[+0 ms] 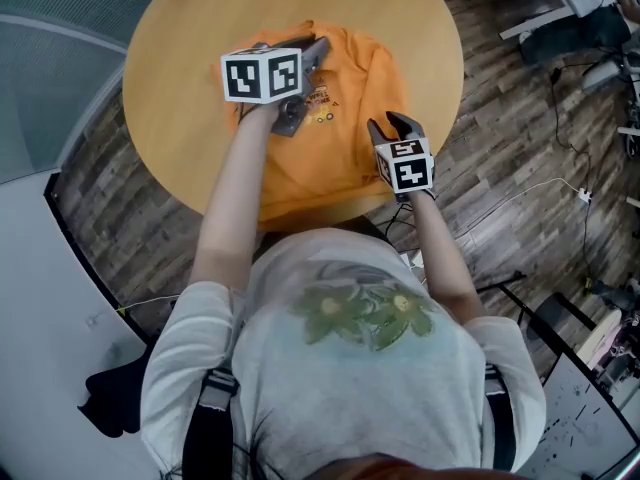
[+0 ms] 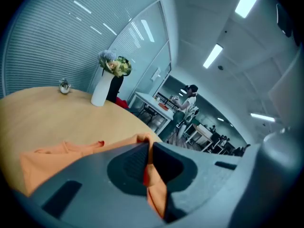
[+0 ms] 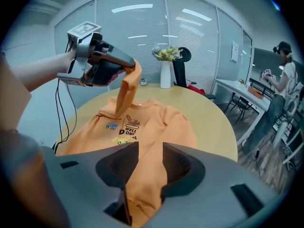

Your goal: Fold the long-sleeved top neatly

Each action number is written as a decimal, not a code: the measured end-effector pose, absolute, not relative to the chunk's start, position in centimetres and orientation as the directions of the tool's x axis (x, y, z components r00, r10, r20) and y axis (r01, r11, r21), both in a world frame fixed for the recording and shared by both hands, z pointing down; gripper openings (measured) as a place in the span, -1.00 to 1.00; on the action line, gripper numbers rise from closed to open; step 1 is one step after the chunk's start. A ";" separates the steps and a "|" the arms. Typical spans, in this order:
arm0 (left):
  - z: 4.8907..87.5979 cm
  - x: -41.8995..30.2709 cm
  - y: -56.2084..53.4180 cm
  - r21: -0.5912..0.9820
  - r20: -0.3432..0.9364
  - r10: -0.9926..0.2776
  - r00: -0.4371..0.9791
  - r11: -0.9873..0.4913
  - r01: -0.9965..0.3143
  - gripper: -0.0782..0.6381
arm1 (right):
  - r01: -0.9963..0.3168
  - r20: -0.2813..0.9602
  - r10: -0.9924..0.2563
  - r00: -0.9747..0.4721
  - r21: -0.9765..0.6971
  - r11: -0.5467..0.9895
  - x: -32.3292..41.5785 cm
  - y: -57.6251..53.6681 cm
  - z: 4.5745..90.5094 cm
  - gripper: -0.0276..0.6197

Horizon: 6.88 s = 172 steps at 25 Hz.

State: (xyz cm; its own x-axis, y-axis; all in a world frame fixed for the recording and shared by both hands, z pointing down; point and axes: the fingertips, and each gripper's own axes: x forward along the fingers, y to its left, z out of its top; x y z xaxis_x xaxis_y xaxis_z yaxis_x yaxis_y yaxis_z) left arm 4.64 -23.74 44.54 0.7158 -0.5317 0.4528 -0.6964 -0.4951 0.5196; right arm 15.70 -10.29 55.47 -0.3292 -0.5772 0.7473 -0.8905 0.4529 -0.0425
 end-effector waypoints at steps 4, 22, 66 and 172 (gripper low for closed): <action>50.4 6.7 -24.5 0.538 0.529 -0.508 0.679 -0.418 -0.732 -0.72 | -0.877 0.758 -0.556 -0.342 -0.045 0.478 16.7 -11.1 56.5 -0.45; 59.1 -3.6 -21.8 0.242 0.761 -0.524 0.383 -0.317 -0.917 -0.44 | -0.841 0.735 -0.569 -0.368 -0.002 0.541 12.2 -22.6 59.7 -0.34; 58.3 -18.7 -22.8 0.169 0.761 -0.634 0.135 -0.007 -0.986 -0.55 | -0.939 0.785 -0.515 -0.345 -0.286 0.193 18.6 -21.5 60.3 -0.36; 53.9 -16.5 -13.3 0.226 0.717 -0.545 0.435 -0.409 -0.884 -0.55 | -0.731 0.479 -0.557 -0.679 -0.516 0.446 -8.9 -26.3 44.9 -0.79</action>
